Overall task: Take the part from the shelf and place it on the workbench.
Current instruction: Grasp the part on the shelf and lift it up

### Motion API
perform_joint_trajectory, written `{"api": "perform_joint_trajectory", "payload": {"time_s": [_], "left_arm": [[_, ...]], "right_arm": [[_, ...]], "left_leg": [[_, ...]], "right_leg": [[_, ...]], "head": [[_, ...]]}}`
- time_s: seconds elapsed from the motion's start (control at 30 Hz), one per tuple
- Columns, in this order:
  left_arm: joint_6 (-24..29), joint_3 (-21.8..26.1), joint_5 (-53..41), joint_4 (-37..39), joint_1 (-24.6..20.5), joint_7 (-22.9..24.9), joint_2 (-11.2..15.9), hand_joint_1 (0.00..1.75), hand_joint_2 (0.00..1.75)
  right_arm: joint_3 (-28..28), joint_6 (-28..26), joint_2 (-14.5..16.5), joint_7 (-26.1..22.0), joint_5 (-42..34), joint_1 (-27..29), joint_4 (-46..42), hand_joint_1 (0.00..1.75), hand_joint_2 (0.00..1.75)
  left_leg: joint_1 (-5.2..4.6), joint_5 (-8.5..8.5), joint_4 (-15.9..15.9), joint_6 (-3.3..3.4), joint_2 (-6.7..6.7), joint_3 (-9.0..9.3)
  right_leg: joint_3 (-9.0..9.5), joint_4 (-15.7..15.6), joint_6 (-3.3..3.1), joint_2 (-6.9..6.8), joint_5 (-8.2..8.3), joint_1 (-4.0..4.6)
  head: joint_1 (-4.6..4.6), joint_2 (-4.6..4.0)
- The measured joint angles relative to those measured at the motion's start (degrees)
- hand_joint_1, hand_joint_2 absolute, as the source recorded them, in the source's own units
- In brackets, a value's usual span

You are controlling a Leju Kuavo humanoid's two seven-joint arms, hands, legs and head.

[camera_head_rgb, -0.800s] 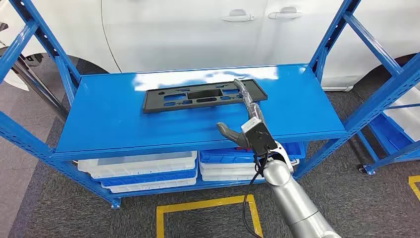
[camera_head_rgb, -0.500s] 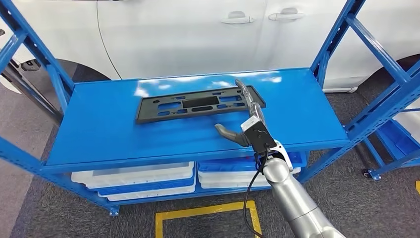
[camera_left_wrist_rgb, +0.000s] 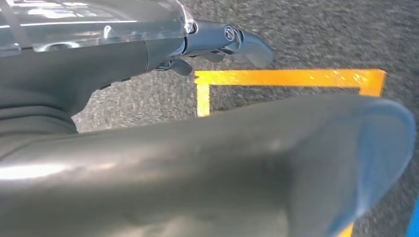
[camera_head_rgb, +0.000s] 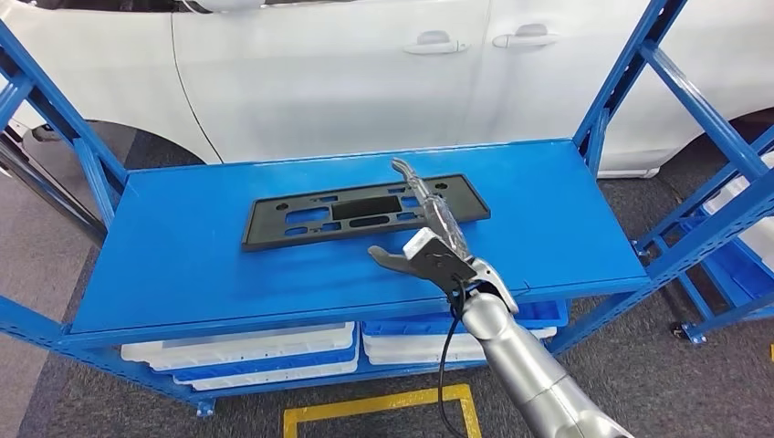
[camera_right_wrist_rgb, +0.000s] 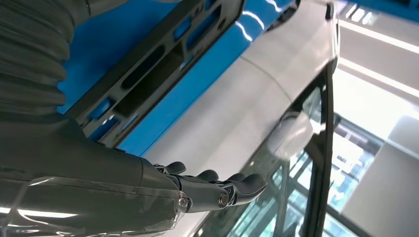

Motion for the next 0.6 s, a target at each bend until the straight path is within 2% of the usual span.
{"api": "perform_joint_trajectory", "payload": {"time_s": [0.03,0.07,0.1,0.17,0.2,0.23,0.27,0.3,0.33,0.37,0.4,0.47,0.53,0.6], "left_arm": [[0.1,0.0,0.1,0.0,0.0,0.0,-0.1,0.00,0.00],[0.2,0.0,0.2,0.0,0.0,0.0,-0.2,0.00,0.00],[0.2,0.0,0.3,0.1,0.0,0.0,-0.2,0.00,0.00],[0.2,0.0,0.3,0.1,-0.1,-0.1,-0.2,0.00,0.00],[0.2,0.1,0.3,0.1,-0.1,-0.2,-0.2,0.00,0.00],[0.2,0.1,0.3,0.1,-0.1,-0.2,-0.2,0.00,0.00],[0.2,0.1,0.4,0.1,-0.1,-0.2,-0.2,0.00,0.00],[0.2,0.1,0.6,0.1,-0.1,-0.2,-0.2,0.00,0.00],[0.2,0.1,0.7,0.1,-0.1,-0.1,-0.2,0.00,0.00],[0.2,0.1,0.8,0.1,-0.1,0.0,-0.3,0.00,0.00],[0.2,0.1,0.8,0.1,-0.1,0.0,-0.3,0.00,0.00],[0.3,0.1,0.8,0.1,-0.1,0.1,-0.4,0.00,0.00],[0.3,0.2,0.8,0.1,-0.1,0.1,-0.3,0.00,0.00],[0.3,0.2,0.8,0.1,-0.1,0.0,-0.3,0.00,0.00]], "right_arm": [[0.9,0.2,0.2,-0.1,0.2,-0.5,0.5,0.00,0.87],[1.7,0.4,0.4,-0.3,0.3,-1.0,1.0,0.00,1.31],[2.7,0.5,0.6,-0.4,0.6,-1.7,1.6,0.00,1.75],[4.8,0.8,0.8,-0.5,1.3,-2.5,3.2,0.00,1.75],[6.0,0.8,1.0,-0.4,1.8,-2.7,4.1,0.00,1.75],[7.1,0.7,1.1,-0.3,2.3,-2.7,4.9,0.00,1.75],[8.2,0.5,1.3,-0.2,2.7,-2.8,5.7,0.00,1.75],[9.3,0.2,1.6,-0.1,3.3,-3.0,6.4,0.00,1.75],[10.2,-0.4,1.9,0.0,3.9,-3.3,7.2,0.00,1.75],[11.0,-1.0,2.2,0.0,4.7,-3.7,8.0,0.00,1.75],[11.8,-1.7,2.5,0.2,5.6,-4.2,8.7,0.00,1.75],[13.2,-3.6,3.1,0.7,7.9,-4.8,10.2,0.00,1.75],[14.4,-5.9,3.7,1.6,10.5,-5.2,11.5,0.00,1.75],[15.6,-8.0,4.5,2.3,13.0,-5.7,13.1,0.00,1.75]], "left_leg": [[0.13,0.17,-0.1,0.25,-0.01,0.11],[0.26,0.23,-0.3,0.50,0.01,0.23],[0.36,0.24,-0.4,0.72,0.02,0.34],[0.35,0.09,-0.4,0.99,0.02,0.39],[0.34,0.03,-0.4,1.03,0.00,0.42],[0.34,-0.04,-0.4,1.03,-0.04,0.47],[0.34,-0.12,-0.4,0.99,-0.09,0.56],[0.34,-0.22,-0.4,0.90,-0.15,0.69],[0.34,-0.32,-0.3,0.76,-0.20,0.83],[0.26,-0.45,-0.3,0.56,-0.23,0.92],[0.20,-0.56,-0.2,0.28,-0.24,0.96],[0.15,-0.69,-0.3,-0.36,-0.21,1.02],[0.23,-0.94,-0.2,-1.05,-0.16,1.12],[0.28,-2.92,2.7,-1.57,-0.11,0.00]], "right_leg": [[-0.06,0.4,0.33,-0.04,-0.41,-0.04],[-0.59,1.7,0.66,-0.08,-1.27,-0.11],[-1.82,4.3,1.03,-0.11,-2.74,-0.25],[-5.82,12.2,1.65,-0.16,-6.18,-0.62],[-7.76,15.6,1.85,-0.17,-7.19,-0.78],[-8.84,17.2,1.95,-0.18,-7.11,-0.91],[-8.79,16.4,1.94,-0.18,-5.88,-1.01],[-7.57,13.3,1.81,-0.19,-3.75,-1.08],[-5.64,8.8,1.56,-0.20,-1.44,-1.08],[-3.81,4.8,1.28,-0.22,0.26,-0.95],[-2.54,1.9,1.00,-0.21,1.24,-0.79],[-1.88,0.3,0.50,-0.16,1.32,-0.41],[-1.63,-0.1,-0.16,-0.12,1.56,-0.53],[-1.19,-0.8,-0.86,-0.20,1.89,-0.79]], "head": [[0.02,-0.01],[0.10,-0.01],[0.16,-0.01],[0.31,-0.02],[0.30,-0.02],[0.32,-0.02],[0.31,-0.01],[0.31,-0.01],[0.32,-0.01],[0.29,-0.01],[0.30,-0.01],[0.26,-0.01],[0.24,-0.01],[0.10,-0.02]]}}
